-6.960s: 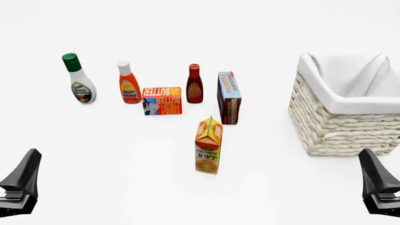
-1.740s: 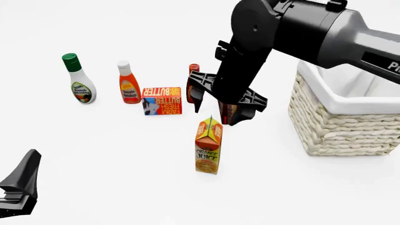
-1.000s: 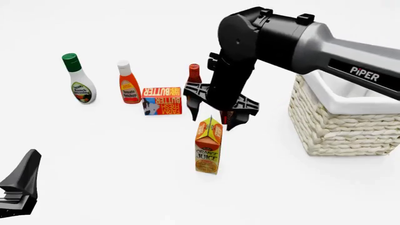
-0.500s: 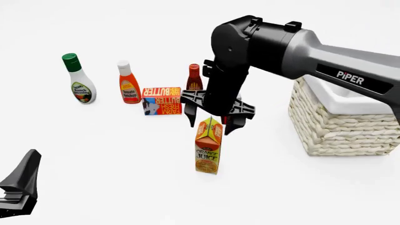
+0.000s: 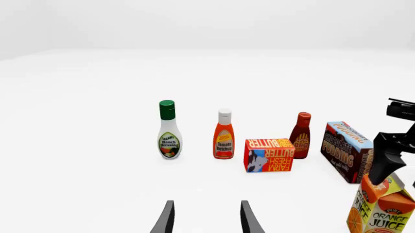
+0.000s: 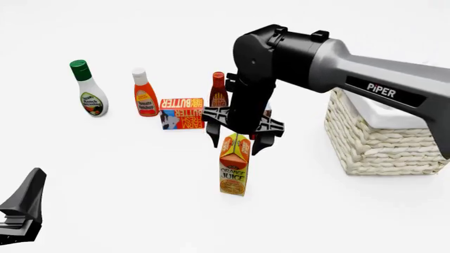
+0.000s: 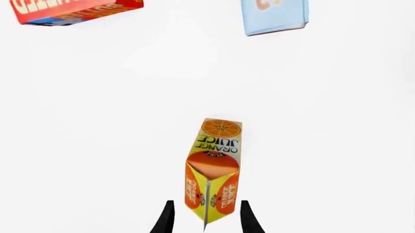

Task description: Pick the orange juice and place it in the basket.

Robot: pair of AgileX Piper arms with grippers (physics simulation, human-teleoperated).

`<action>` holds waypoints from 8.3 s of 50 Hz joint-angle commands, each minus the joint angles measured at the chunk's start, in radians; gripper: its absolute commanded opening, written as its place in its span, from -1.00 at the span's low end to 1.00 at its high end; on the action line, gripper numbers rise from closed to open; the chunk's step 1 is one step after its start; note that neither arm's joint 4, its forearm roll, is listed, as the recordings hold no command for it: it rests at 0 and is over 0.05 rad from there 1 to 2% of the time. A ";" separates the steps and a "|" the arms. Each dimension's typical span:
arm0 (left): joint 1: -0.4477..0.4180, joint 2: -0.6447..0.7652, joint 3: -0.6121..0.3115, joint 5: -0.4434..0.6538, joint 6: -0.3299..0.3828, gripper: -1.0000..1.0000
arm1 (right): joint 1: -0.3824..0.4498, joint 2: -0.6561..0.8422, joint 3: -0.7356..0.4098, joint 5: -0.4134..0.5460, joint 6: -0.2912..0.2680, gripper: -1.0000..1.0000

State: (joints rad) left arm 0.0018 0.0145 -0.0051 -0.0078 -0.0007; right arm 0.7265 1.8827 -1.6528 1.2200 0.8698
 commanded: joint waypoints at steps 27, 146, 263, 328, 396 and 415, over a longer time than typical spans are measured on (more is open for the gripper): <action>0.000 0.000 0.000 0.000 0.000 1.00 | -0.005 0.036 -0.009 0.000 -0.011 1.00; 0.000 0.000 0.000 0.000 0.000 1.00 | -0.027 0.083 -0.012 0.000 -0.058 -1.00; 0.000 0.000 0.000 0.000 0.000 1.00 | -0.213 -0.298 -0.117 0.000 -0.499 -1.00; 0.000 0.000 0.000 0.000 0.000 1.00 | -0.482 -0.462 -0.174 0.000 -0.751 -1.00; 0.000 0.000 0.000 0.000 0.000 1.00 | -0.782 -0.603 -0.049 0.000 -0.899 -1.00; 0.000 0.000 0.000 0.000 0.000 1.00 | -0.863 -0.601 -0.033 0.000 -0.924 -1.00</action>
State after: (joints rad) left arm 0.0017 0.0146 -0.0051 -0.0078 -0.0007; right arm -0.1003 1.2837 -1.6853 1.2200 -0.0615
